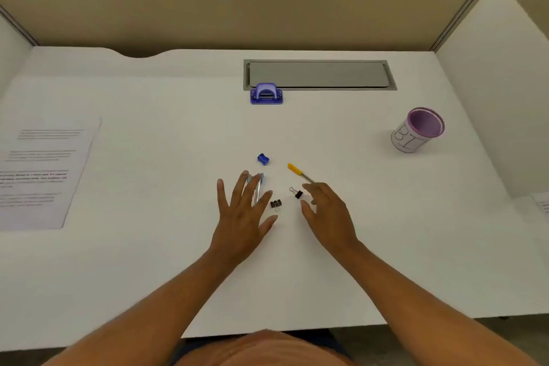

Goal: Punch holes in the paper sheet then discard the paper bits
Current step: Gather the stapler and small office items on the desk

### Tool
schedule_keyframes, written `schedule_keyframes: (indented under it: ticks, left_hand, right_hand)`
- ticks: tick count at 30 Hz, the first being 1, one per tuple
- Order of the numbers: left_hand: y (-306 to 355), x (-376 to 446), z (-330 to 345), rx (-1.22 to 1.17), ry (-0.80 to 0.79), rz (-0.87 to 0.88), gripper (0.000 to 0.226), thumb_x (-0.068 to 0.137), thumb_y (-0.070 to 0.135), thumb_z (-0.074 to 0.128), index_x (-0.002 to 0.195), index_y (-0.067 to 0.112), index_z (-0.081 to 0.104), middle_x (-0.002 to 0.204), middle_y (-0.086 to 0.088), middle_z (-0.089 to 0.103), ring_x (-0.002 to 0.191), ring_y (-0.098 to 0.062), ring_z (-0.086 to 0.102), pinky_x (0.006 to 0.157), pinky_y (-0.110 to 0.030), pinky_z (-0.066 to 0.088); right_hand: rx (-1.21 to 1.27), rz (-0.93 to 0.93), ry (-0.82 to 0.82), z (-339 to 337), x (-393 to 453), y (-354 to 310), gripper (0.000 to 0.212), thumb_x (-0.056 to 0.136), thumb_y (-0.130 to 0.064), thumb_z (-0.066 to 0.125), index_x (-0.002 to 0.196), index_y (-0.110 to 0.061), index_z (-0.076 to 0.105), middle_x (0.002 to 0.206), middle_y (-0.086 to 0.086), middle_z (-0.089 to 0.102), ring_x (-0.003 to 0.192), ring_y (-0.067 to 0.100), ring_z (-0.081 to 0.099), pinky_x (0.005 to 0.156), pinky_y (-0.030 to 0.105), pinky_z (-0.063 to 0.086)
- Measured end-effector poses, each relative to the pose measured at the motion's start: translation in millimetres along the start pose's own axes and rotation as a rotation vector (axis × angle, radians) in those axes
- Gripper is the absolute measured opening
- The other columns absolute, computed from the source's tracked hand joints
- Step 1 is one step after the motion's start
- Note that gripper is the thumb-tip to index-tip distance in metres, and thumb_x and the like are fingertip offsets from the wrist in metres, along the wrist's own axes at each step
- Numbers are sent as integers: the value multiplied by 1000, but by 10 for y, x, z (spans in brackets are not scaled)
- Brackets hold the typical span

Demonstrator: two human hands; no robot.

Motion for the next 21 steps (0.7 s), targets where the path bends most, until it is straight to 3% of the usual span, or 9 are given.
schedule_keyframes:
  ticks: [5, 13, 17, 21]
  left_hand:
    - [97, 182, 63, -19, -15, -51, 39, 92, 44, 81, 119, 16, 78, 150, -20, 61, 149, -46, 48, 117, -83, 23]
    - [4, 348, 186, 69, -27, -49, 27, 91, 45, 82, 101, 20, 85, 127, -10, 74, 141, -44, 57, 120, -81, 20]
    - [24, 403, 248, 2, 59, 29, 16, 91, 31, 86, 101, 19, 84, 108, -3, 79, 134, -41, 64, 115, -85, 24]
    - [8, 443, 231, -39, 116, 54, 2, 93, 18, 84, 95, 18, 84, 91, 1, 81, 126, -37, 69, 126, -73, 9]
  right_hand:
    - [-5, 8, -103, 93, 161, 126, 37, 98, -30, 69, 134, -22, 65, 128, -9, 64, 86, 10, 67, 86, 33, 59]
    - [45, 42, -113, 273, 263, 136, 35, 96, -30, 73, 128, -20, 67, 125, -8, 65, 93, 12, 66, 88, 30, 57]
    - [55, 69, -104, 279, 340, 156, 25, 95, -21, 74, 119, -15, 72, 114, -4, 66, 80, 9, 60, 86, 34, 58]
    - [106, 109, -90, 229, 405, 120, 20, 91, -20, 78, 111, -16, 77, 103, -5, 70, 78, 5, 60, 86, 33, 59]
Point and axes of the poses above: each hand's wrist, its own x-axis towards the middle knuckle, its own z-axis out of the palm, y = z × x, the point moved 6 cm from there along x, towards the middle knuckle
